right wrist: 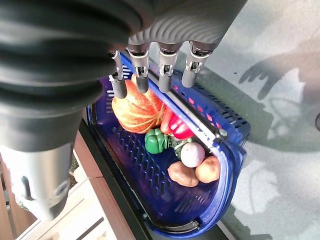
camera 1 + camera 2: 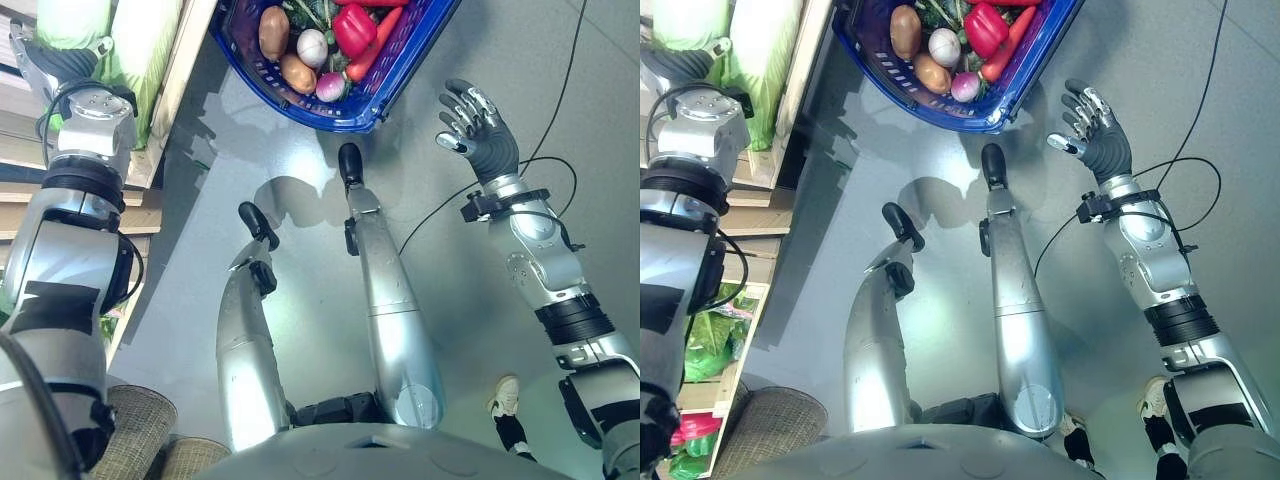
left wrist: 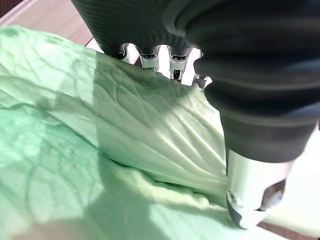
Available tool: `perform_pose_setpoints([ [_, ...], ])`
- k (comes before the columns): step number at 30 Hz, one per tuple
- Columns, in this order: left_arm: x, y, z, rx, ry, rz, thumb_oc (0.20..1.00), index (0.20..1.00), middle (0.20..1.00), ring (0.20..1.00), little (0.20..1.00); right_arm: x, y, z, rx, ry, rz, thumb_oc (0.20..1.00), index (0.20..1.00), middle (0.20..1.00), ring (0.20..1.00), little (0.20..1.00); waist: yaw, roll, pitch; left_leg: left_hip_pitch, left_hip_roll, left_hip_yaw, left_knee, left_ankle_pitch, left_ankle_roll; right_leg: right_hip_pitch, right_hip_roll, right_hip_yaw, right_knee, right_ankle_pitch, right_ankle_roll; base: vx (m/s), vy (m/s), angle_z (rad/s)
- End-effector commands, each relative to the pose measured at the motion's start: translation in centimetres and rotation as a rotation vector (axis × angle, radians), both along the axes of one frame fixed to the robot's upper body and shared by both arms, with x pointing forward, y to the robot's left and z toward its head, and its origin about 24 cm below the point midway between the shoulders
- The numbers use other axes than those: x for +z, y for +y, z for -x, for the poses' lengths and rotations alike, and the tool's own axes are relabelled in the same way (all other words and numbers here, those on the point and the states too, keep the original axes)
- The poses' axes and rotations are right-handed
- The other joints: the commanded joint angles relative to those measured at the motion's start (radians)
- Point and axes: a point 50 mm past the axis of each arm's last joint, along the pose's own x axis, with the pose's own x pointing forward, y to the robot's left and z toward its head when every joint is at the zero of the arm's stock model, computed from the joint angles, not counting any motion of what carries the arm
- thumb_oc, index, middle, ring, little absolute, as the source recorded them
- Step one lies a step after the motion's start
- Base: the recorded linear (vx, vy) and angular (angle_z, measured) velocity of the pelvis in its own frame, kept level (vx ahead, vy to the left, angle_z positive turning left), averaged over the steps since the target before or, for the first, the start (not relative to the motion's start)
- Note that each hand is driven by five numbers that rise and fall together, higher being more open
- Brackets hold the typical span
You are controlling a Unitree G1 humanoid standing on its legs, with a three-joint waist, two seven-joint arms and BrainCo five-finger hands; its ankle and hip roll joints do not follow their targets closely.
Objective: Pick up fruits and vegetables into the basket
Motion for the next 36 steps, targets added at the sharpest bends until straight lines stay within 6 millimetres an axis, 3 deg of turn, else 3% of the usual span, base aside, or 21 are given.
perform_pose_setpoints([
  [1,-4.2,2.1,0.8,0.001,0.228,0.048,1.000,1.000,1.000,1.000,1.000,0.4,-0.1,0.6,0.022,-0.048,-0.037,1.000,1.000,1.000,1.000,1.000,-0.030,-0.013,-0.025,-0.075,-0.011,0.025,0.039,-0.007,0.013,0.018,0.000,-0.006,0.004,-0.071,0.062,0.00,0.031,-0.01],
  [10,-4.9,2.9,1.2,-0.010,0.379,0.007,1.000,1.000,1.000,1.000,1.000,0.7,-0.4,0.7,0.028,-0.052,-0.026,1.000,1.000,1.000,1.000,1.000,-0.038,-0.003,-0.025,-0.068,-0.009,0.037,0.029,-0.001,0.007,0.014,-0.007,-0.002,-0.001,-0.066,0.064,0.00,0.022,-0.02],
  [17,-5.1,3.4,1.5,0.001,0.502,-0.121,1.000,1.000,1.000,1.000,1.000,1.1,-0.6,0.8,0.035,-0.054,-0.025,1.000,1.000,1.000,1.000,1.000,-0.043,0.002,-0.025,-0.065,-0.010,0.042,0.021,0.003,0.004,0.009,-0.009,0.003,-0.005,-0.061,0.064,0.00,0.014,-0.04],
  [18,-5.1,3.4,1.5,0.008,0.520,-0.148,0.473,0.473,0.473,0.473,0.473,1.1,-0.6,0.8,0.037,-0.053,-0.025,1.000,1.000,1.000,1.000,1.000,-0.045,0.003,-0.025,-0.063,-0.009,0.043,0.020,0.003,0.004,0.009,-0.009,0.005,-0.004,-0.061,0.064,0.01,0.032,0.00],
  [19,-4.8,3.5,1.6,0.022,0.547,-0.198,0.200,0.200,0.200,0.200,0.200,1.1,-0.7,0.8,0.038,-0.054,-0.024,1.000,1.000,1.000,1.000,1.000,-0.045,0.004,-0.025,-0.062,-0.009,0.044,0.019,0.004,0.005,0.009,-0.009,0.006,-0.005,-0.061,0.063,0.00,0.033,0.00],
  [27,-4.9,3.2,1.5,0.022,0.569,-0.262,0.200,0.200,0.200,0.200,0.200,0.9,-0.7,1.4,0.052,-0.062,-0.028,1.000,1.000,1.000,1.000,1.000,-0.043,0.009,-0.025,-0.047,-0.013,0.045,0.010,0.008,0.005,0.020,-0.012,0.006,-0.001,-0.066,0.063,0.00,0.000,0.00],
  [36,-6.5,2.9,1.6,-0.025,0.526,-0.244,0.200,0.200,0.200,0.200,0.200,0.6,0.2,2.0,0.076,-0.079,-0.029,1.000,1.000,1.000,1.000,1.000,-0.029,0.003,-0.025,0.011,-0.016,0.038,-0.007,0.013,0.004,0.086,-0.020,-0.017,-0.005,-0.077,0.063,-0.01,-0.016,0.01],
])
